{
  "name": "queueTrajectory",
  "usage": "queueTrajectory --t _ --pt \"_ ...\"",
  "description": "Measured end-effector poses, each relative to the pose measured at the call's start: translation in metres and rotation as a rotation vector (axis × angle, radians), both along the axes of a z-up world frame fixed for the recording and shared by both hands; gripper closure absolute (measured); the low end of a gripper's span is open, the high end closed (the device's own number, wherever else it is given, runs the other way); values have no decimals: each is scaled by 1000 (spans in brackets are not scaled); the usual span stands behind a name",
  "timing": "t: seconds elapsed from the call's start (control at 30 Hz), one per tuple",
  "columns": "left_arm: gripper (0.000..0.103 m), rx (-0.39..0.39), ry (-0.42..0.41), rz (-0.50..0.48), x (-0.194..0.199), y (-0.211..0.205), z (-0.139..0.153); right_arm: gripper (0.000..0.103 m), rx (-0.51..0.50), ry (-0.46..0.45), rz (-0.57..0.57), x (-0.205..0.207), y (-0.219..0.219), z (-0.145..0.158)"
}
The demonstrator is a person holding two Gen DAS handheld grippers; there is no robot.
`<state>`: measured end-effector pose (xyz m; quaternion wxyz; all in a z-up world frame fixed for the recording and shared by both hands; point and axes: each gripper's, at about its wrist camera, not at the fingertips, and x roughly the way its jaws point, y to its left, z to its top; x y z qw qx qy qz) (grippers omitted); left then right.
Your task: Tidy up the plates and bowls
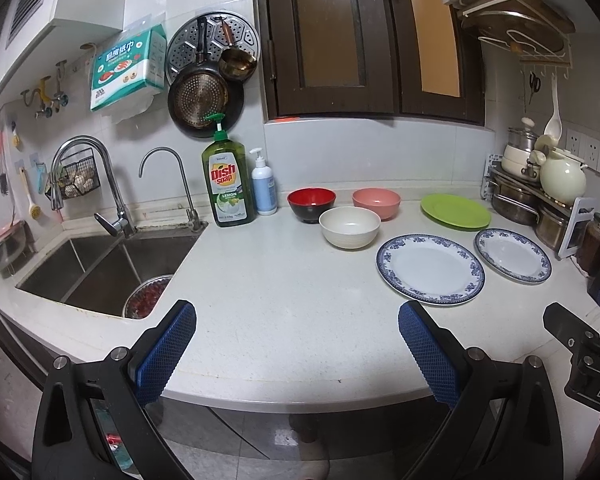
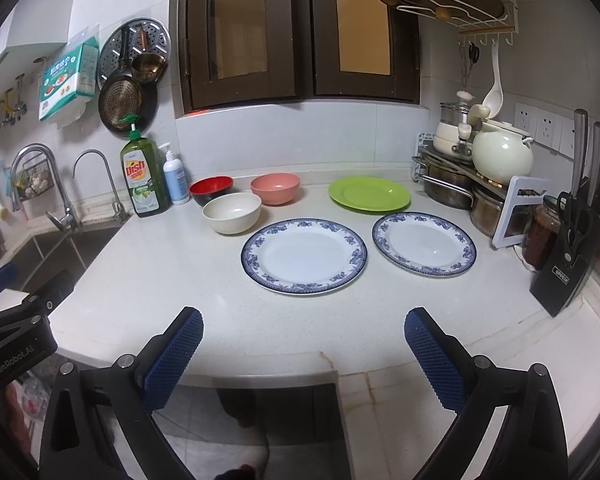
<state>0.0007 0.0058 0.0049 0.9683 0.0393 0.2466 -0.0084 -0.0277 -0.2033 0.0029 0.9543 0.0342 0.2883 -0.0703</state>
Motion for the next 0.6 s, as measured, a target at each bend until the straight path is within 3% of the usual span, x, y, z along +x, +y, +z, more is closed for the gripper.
queueTrajectory --t 0.6 --pt "0 -7 -1 -3 0 0 3 1 1 -1 2 0 0 1"
